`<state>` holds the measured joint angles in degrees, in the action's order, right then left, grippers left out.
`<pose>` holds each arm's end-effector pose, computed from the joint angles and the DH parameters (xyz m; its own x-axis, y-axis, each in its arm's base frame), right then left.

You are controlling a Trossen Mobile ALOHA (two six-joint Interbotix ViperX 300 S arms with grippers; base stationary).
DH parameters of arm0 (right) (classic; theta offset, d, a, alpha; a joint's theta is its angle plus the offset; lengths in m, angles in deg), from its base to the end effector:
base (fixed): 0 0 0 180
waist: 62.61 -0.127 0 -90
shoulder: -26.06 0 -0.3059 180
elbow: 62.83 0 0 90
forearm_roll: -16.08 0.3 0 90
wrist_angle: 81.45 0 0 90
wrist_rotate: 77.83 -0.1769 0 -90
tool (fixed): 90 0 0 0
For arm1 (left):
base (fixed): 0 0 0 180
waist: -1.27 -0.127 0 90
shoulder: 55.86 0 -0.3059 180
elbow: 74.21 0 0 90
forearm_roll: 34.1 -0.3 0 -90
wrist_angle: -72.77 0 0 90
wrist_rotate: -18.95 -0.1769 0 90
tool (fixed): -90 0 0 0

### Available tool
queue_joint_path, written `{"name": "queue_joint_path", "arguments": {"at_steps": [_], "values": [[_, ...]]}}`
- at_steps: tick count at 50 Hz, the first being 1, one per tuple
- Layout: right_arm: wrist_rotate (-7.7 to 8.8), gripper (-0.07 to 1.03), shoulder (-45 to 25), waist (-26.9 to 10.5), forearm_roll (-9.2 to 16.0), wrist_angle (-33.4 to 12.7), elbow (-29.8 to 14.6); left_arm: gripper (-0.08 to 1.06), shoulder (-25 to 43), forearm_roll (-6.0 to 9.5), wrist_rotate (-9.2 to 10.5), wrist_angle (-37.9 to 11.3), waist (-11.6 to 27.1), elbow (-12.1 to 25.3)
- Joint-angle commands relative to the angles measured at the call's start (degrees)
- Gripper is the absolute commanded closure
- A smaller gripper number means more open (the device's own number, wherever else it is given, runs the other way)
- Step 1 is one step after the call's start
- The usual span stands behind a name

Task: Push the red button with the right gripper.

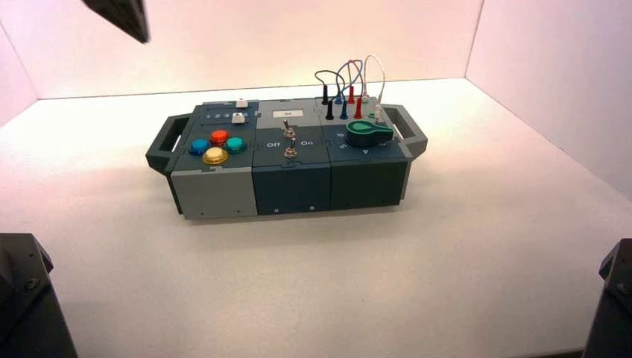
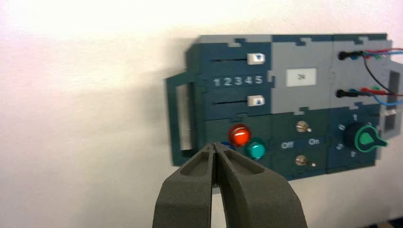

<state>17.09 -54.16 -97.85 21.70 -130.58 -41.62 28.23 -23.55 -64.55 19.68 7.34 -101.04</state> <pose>0.2613 0.2006 0.2156 0.3593 0.3445 -0.8673 -0.6205 0.7824 0.0537 0.2939 -0.0573 0.1563 0.2632 -0.1752 -0.9487 -0.0704 0.9773 -0.2000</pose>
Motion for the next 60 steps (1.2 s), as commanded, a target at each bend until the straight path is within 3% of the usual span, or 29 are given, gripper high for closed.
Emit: {"name": "queue_joint_path", "arguments": {"at_steps": [1, 10, 15, 24, 37, 44, 60], "values": [[1.14, 0.99, -2.20, -1.76, 0.18, 0.62, -3.34, 1.01, -3.16, -0.70, 0.53, 0.00, -1.32, -0.53], [2.99, 0.99, -7.73, -5.01, 0.18, 0.62, -6.24, 1.01, -6.94, -1.14, 1.23, -0.09, -2.99, -3.25], [3.69, 0.99, -11.51, -7.38, 0.18, 0.62, -7.91, 1.01, -10.55, -2.11, 1.32, -0.88, -4.75, -4.92], [3.08, 0.99, -16.70, -9.05, 0.53, 2.37, -10.02, 1.01, -13.71, -2.99, 0.44, -3.69, -5.80, -5.71], [3.16, 0.99, -22.76, -10.46, 1.58, 3.08, -14.41, 1.01, -14.33, -1.32, -3.08, -4.57, -5.80, -6.50], [2.99, 0.99, -26.19, -12.66, 1.67, 2.81, -17.58, 1.01, -14.15, -1.23, -4.39, -4.31, -5.80, -7.03], [2.11, 0.99, -33.13, -16.00, 3.87, 2.37, -23.47, 1.01, -14.24, -2.02, -5.36, -3.08, -9.32, -7.12]]}}
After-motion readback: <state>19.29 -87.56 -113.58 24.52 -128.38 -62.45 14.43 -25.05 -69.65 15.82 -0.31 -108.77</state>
